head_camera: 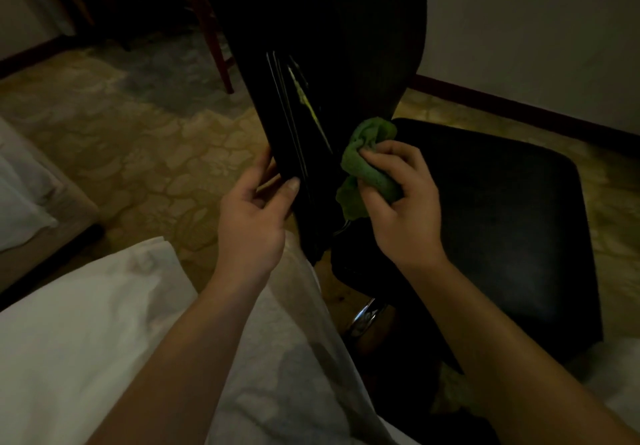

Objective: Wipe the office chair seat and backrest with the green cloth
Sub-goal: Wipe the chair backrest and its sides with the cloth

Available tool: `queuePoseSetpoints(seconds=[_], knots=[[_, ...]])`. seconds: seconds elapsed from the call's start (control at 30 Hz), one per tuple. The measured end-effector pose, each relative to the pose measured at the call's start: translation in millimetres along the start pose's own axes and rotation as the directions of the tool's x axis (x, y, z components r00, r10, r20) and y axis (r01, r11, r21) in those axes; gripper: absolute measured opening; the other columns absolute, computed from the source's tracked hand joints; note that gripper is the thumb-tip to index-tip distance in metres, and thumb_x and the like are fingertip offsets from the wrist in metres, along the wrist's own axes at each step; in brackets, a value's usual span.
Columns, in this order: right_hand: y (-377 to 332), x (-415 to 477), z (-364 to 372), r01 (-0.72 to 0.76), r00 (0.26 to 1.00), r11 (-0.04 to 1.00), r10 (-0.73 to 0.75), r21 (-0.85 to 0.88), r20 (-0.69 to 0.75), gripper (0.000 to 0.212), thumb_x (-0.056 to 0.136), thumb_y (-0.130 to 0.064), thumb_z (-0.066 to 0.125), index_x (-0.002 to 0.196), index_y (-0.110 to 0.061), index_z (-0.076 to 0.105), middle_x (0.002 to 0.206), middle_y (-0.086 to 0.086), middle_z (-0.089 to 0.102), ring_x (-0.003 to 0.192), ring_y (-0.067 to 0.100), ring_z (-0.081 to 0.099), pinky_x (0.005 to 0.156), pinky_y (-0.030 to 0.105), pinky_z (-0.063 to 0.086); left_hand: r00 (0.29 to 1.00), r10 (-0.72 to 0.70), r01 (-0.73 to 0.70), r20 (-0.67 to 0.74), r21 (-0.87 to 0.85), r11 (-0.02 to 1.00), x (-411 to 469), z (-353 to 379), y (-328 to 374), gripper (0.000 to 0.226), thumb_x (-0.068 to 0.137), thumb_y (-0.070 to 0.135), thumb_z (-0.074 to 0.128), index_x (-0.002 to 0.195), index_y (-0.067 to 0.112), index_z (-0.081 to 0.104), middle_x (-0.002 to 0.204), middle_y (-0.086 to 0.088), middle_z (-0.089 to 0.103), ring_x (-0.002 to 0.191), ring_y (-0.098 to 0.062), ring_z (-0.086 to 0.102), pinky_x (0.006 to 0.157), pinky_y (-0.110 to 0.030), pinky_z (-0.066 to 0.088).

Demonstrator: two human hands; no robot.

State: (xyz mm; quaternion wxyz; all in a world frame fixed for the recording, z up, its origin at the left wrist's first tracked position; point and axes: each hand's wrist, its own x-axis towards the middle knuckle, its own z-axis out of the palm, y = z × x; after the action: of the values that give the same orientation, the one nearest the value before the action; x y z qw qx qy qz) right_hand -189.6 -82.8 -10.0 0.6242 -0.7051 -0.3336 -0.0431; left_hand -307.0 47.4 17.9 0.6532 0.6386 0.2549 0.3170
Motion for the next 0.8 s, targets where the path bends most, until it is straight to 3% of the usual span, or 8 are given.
queuePoseSetpoints(seconds=[0.13, 0.3, 0.47, 0.63, 0.8], knots=[[24.8, -19.2, 0.1, -0.033, 0.999, 0.998, 0.033, -0.058, 0.010, 0.034, 0.084, 0.001, 0.065, 0.116, -0.013, 0.068, 0.124, 0.006, 0.052, 0.113, -0.002, 0.052, 0.092, 0.014, 0.047, 1.000, 0.009, -0.009, -0.008, 0.011, 1.000, -0.2, -0.3, -0.5, 0.055, 0.097, -0.001, 0.058, 0.147, 0.020, 0.047, 0.128, 0.008, 0.068, 0.119, -0.014, 0.065, 0.104, -0.046, 0.051], [40.0, -35.4, -11.0, -0.136, 0.988, 0.984, 0.144, -0.111, 0.061, 0.037, 0.087, -0.001, 0.066, 0.117, -0.022, 0.065, 0.125, -0.001, 0.052, 0.114, 0.001, 0.053, 0.097, 0.030, 0.051, 1.000, 0.013, -0.013, 0.005, 0.021, 1.000, -1.3, -0.2, 1.1, 0.055, 0.097, 0.000, 0.059, 0.146, 0.024, 0.048, 0.124, 0.013, 0.069, 0.118, -0.009, 0.065, 0.102, -0.042, 0.054], [10.0, -11.0, -10.9, -0.014, 1.000, 0.995, 0.013, -0.098, -0.015, 0.036, 0.086, -0.004, 0.065, 0.121, -0.011, 0.067, 0.126, 0.006, 0.053, 0.116, 0.006, 0.054, 0.095, 0.021, 0.049, 1.000, 0.014, -0.014, 0.010, 0.020, 1.000, -1.8, 0.0, 0.9, 0.056, 0.098, 0.001, 0.058, 0.148, 0.024, 0.045, 0.130, 0.009, 0.066, 0.120, -0.008, 0.064, 0.104, -0.042, 0.052], [-14.6, 6.6, 0.8, 0.023, 0.999, 0.999, -0.024, -0.029, -0.024, 0.034, 0.087, 0.000, 0.064, 0.120, -0.008, 0.068, 0.125, 0.008, 0.052, 0.116, 0.007, 0.054, 0.094, 0.020, 0.050, 1.000, 0.021, -0.021, 0.016, 0.041, 0.999, 0.7, -1.4, -1.8, 0.057, 0.098, 0.002, 0.058, 0.150, 0.023, 0.045, 0.131, 0.008, 0.066, 0.121, -0.010, 0.063, 0.104, -0.042, 0.052], [2.3, -5.4, 3.8, 0.024, 0.999, 0.998, -0.026, -0.058, -0.029, 0.035, 0.084, 0.005, 0.065, 0.117, -0.006, 0.067, 0.125, 0.008, 0.050, 0.114, -0.007, 0.050, 0.092, 0.011, 0.045, 1.000, 0.017, -0.017, -0.003, 0.004, 1.000, 1.2, -1.1, -4.3, 0.054, 0.097, -0.001, 0.059, 0.146, 0.021, 0.049, 0.127, 0.008, 0.069, 0.121, -0.014, 0.064, 0.105, -0.047, 0.050]])
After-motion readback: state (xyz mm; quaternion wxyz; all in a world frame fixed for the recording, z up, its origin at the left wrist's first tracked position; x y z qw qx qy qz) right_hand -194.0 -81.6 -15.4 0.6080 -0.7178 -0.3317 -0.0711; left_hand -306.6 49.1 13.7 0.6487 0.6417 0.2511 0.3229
